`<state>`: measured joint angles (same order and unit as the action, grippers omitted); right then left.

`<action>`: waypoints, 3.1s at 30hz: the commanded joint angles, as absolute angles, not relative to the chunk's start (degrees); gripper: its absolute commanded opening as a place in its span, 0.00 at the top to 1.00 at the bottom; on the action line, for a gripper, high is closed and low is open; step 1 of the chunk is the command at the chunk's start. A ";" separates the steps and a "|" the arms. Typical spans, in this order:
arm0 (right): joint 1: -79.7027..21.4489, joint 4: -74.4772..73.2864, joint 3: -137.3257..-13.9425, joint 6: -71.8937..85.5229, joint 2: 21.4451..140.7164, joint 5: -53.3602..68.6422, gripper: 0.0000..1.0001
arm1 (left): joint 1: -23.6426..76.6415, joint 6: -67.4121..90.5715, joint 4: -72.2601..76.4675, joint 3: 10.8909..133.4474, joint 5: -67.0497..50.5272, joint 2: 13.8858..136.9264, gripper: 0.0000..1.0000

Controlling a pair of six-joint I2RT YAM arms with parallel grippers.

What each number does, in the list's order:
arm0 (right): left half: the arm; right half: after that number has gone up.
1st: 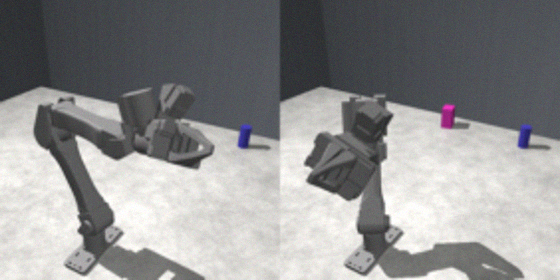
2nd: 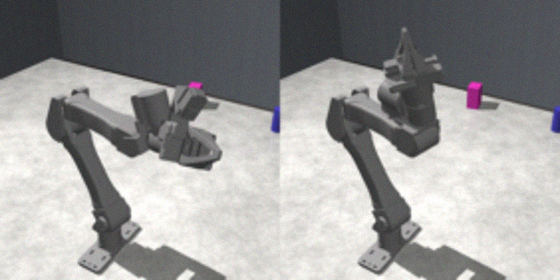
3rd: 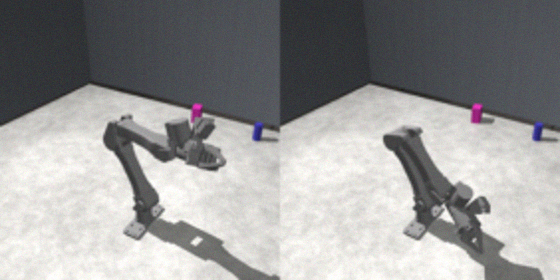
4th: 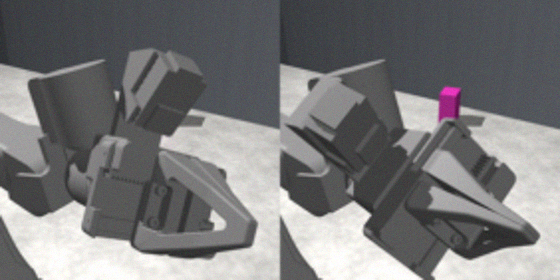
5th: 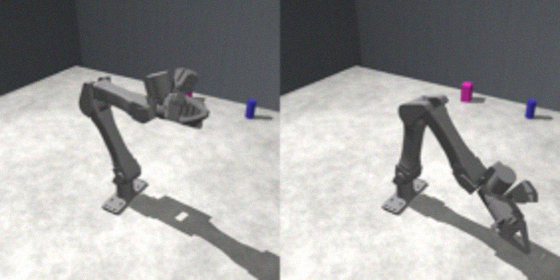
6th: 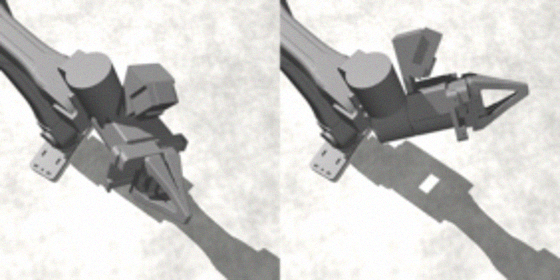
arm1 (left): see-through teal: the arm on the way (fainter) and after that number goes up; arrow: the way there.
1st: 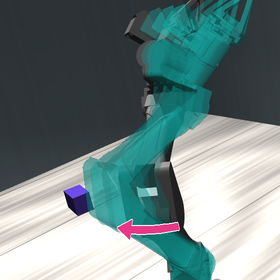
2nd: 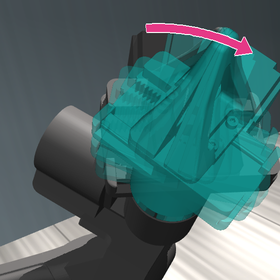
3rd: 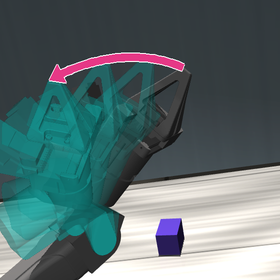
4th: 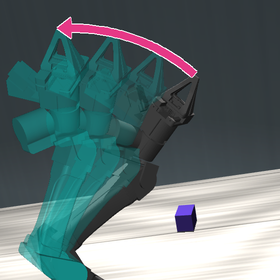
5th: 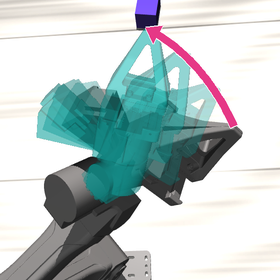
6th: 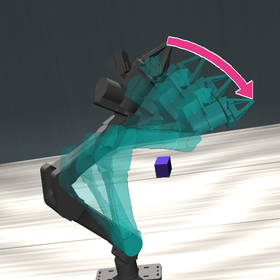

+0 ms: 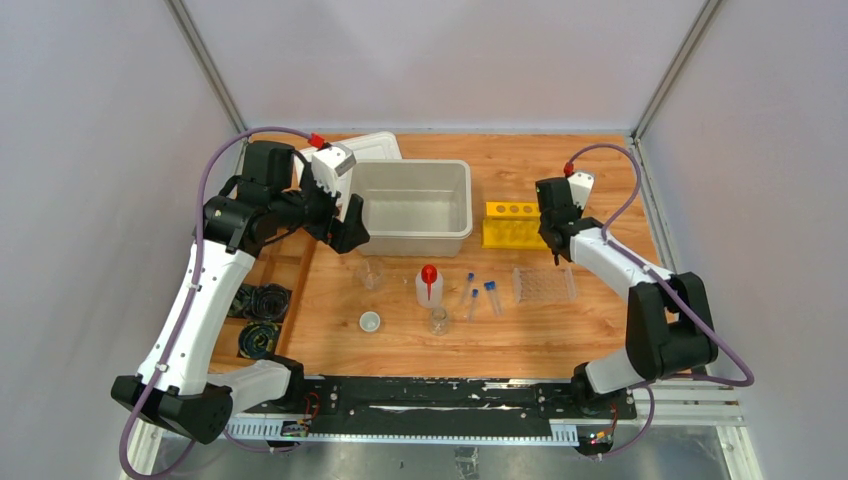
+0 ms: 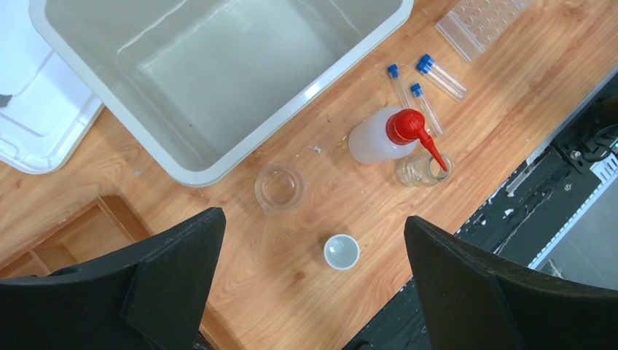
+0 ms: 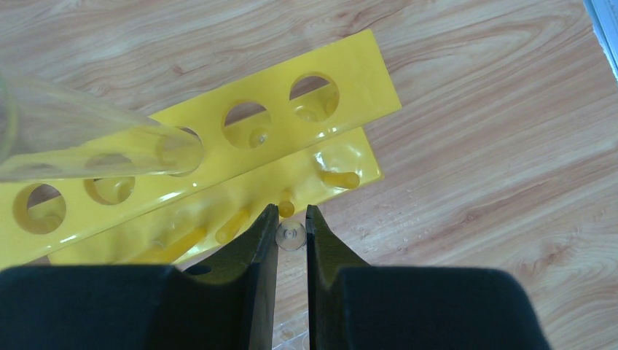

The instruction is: Organize the chemistry lab equipment

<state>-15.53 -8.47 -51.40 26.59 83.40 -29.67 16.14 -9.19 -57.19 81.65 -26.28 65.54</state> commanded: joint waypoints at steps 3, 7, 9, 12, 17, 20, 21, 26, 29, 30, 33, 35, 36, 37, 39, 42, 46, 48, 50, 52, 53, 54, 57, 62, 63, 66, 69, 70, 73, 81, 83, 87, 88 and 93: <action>-14.80 -8.96 -50.36 28.87 83.52 -28.55 1.00 | 15.73 -9.84 -57.44 83.16 -25.93 65.55 0.00; -14.86 -8.57 -49.18 29.60 79.02 -29.38 1.00 | 15.73 -9.73 -57.48 83.21 -25.93 65.43 0.00; -14.81 -8.16 -49.32 29.26 76.35 -30.32 1.00 | 15.73 -9.75 -57.48 83.15 -25.91 65.43 0.00; -14.70 -8.31 -50.78 28.00 73.86 -32.33 1.00 | 15.73 -9.76 -57.48 83.28 -26.02 65.48 0.00; -14.59 -8.33 -52.65 26.82 72.91 -33.68 1.00 | 15.73 -9.76 -57.46 83.39 -26.10 65.48 0.00; -14.31 -7.99 -53.07 26.72 74.11 -34.16 1.00 | 15.72 -9.67 -57.48 83.24 -26.10 65.53 0.00; -14.18 -7.68 -53.08 26.78 74.58 -34.15 1.00 | 15.73 -9.71 -57.48 83.29 -26.10 65.44 0.00; -13.80 -6.03 -52.71 27.01 76.35 -33.42 1.00 | 15.73 -10.02 -57.48 83.17 -25.97 65.24 0.00; -13.80 -5.23 -52.60 27.05 77.28 -33.40 1.00 | 15.73 -9.93 -57.48 83.26 -26.02 65.40 0.00; -13.80 -4.86 -52.43 26.94 77.45 -33.44 1.00 | 15.73 -9.93 -57.48 83.24 -26.02 65.49 0.00; -13.73 -3.86 -51.93 26.60 77.67 -33.55 1.00 | 15.73 -10.01 -57.48 83.21 -26.02 65.60 0.00; -13.72 -2.88 -51.19 26.55 77.78 -33.39 1.00 | 15.73 -10.10 -57.48 83.29 -25.93 65.69 0.00; -13.71 -2.34 -50.88 26.50 77.85 -33.16 1.00 | 15.73 -10.11 -57.44 83.29 -25.93 65.68 0.00; -13.71 -2.17 -50.67 26.46 78.06 -33.06 1.00 | 15.73 -10.11 -57.47 83.37 -26.00 65.67 0.00; -13.72 -1.96 -50.33 26.68 78.45 -33.05 1.00 | 15.73 -10.10 -57.48 83.32 -25.97 65.74 0.00; -13.76 -1.16 -49.50 26.80 78.98 -33.05 1.00 | 15.71 -10.24 -57.48 83.32 -25.92 65.71 0.00; -13.71 -0.46 -48.56 26.82 79.42 -33.05 1.00 | 15.73 -10.45 -57.47 83.06 -25.71 65.53 0.00; -13.67 -0.50 -48.22 27.03 79.54 -33.00 1.00 | 15.73 -10.55 -57.48 83.04 -25.66 65.48 0.00; -13.70 -0.79 -48.00 27.39 79.26 -32.68 1.00 | 15.73 -10.55 -57.48 83.07 -25.66 65.54 0.00; -13.69 -1.21 -47.71 27.76 78.88 -32.15 1.00 | 15.73 -10.55 -57.48 83.08 -25.73 65.51 0.00; -13.71 -1.25 -47.58 27.77 78.67 -31.95 1.00 | 15.73 -10.55 -57.48 83.06 -25.75 65.54 0.00; -13.70 -1.31 -47.37 27.76 78.52 -31.81 1.00 | 15.73 -10.55 -57.48 83.16 -25.75 65.61 0.00; -13.72 -1.56 -46.97 28.03 78.23 -31.28 1.00 | 15.73 -10.46 -57.48 83.35 -25.80 65.61 0.00; -13.74 -2.08 -46.35 29.06 78.55 -29.11 1.00 | 15.73 -10.37 -57.49 83.65 -25.84 65.38 0.00; -13.87 -2.23 -46.26 29.33 78.64 -28.64 1.00 | 15.73 -10.29 -57.48 83.75 -25.82 65.35 0.00; -14.38 -2.48 -45.89 30.16 78.99 -27.62 1.00 | 15.73 -10.27 -57.48 83.89 -25.75 65.23 0.00; -15.08 -2.88 -45.67 30.16 78.95 -27.66 1.00 | 15.73 -10.28 -57.48 83.94 -25.71 65.10 0.00; -15.25 -2.90 -45.54 30.23 78.86 -27.60 1.00 | 15.73 -10.28 -57.48 84.10 -25.67 65.12 0.00; -15.76 -3.12 -44.98 30.30 78.43 -27.60 1.00 | 15.73 -10.37 -57.48 84.23 -25.49 65.06 0.00; -17.81 -2.26 -43.64 28.76 74.96 -28.03 1.00 | 15.73 -10.02 -57.48 84.52 -25.83 65.15 0.00; -17.93 -2.33 -43.27 28.33 74.11 -28.64 1.00 | 15.73 -10.02 -57.48 84.47 -25.76 65.07 0.00; -18.00 -2.17 -42.28 27.08 73.30 -31.27 1.00 | 15.73 -10.15 -57.48 84.12 -25.66 64.82 0.00; -17.95 -2.18 -42.12 26.95 73.35 -31.97 1.00 | 15.73 -10.19 -57.46 84.13 -25.59 64.85 0.00; -17.95 -2.11 -42.39 27.17 74.73 -32.76 1.00 | 15.73 -10.20 -57.48 84.12 -25.53 64.88 0.00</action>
